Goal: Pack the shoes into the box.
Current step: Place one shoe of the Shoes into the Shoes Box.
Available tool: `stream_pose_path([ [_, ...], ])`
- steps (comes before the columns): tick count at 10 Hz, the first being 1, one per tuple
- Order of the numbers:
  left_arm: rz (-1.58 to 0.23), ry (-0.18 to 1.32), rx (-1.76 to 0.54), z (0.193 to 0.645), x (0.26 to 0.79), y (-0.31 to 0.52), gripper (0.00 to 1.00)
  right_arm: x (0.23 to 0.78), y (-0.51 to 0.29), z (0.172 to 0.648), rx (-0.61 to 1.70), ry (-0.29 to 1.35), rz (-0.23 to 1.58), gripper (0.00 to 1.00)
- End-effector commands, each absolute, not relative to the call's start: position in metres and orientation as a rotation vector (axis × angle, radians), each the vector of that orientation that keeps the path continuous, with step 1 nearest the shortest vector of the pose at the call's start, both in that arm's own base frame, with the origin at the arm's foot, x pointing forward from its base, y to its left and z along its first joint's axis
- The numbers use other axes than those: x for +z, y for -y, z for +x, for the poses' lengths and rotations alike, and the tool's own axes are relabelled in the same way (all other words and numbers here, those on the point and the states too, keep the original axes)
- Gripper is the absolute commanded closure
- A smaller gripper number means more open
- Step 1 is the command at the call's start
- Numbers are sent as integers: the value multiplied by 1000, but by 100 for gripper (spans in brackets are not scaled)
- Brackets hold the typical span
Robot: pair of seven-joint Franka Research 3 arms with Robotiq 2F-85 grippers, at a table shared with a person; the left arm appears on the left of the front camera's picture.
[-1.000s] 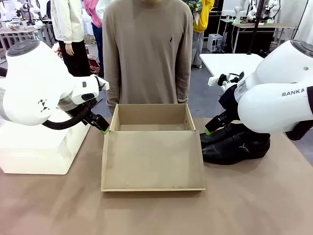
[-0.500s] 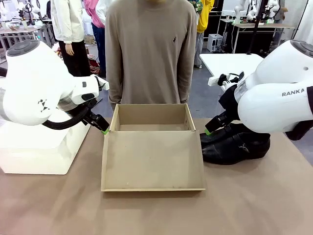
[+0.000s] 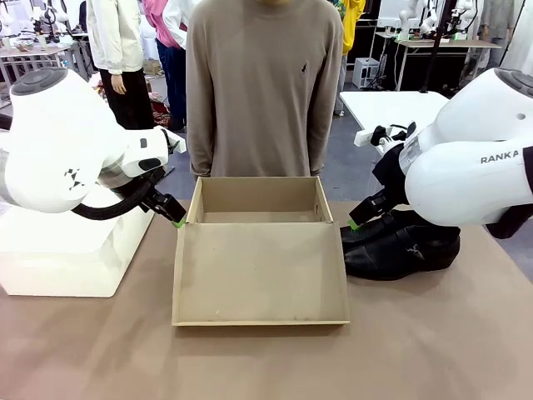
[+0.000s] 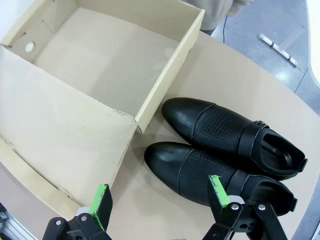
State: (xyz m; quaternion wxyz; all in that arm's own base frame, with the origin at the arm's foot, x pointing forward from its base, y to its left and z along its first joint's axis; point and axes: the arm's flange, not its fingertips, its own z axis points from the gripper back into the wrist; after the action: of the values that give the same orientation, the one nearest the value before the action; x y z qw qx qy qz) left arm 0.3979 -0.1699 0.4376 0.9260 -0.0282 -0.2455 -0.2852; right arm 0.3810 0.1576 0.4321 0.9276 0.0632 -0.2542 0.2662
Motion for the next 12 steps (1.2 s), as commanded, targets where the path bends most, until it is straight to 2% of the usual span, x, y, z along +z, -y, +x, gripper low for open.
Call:
stream_pose_path([
  [1, -15, 518, -581, 399, 465, 173, 0, 450, -152, 380, 522, 511, 148, 0],
  [8, 5, 542, -609, 384, 544, 175, 0, 539, -133, 355, 535, 522, 121, 0],
  [12, -26, 613, -650, 370, 569, 165, 0, 557, -127, 345, 595, 585, 167, 0],
])
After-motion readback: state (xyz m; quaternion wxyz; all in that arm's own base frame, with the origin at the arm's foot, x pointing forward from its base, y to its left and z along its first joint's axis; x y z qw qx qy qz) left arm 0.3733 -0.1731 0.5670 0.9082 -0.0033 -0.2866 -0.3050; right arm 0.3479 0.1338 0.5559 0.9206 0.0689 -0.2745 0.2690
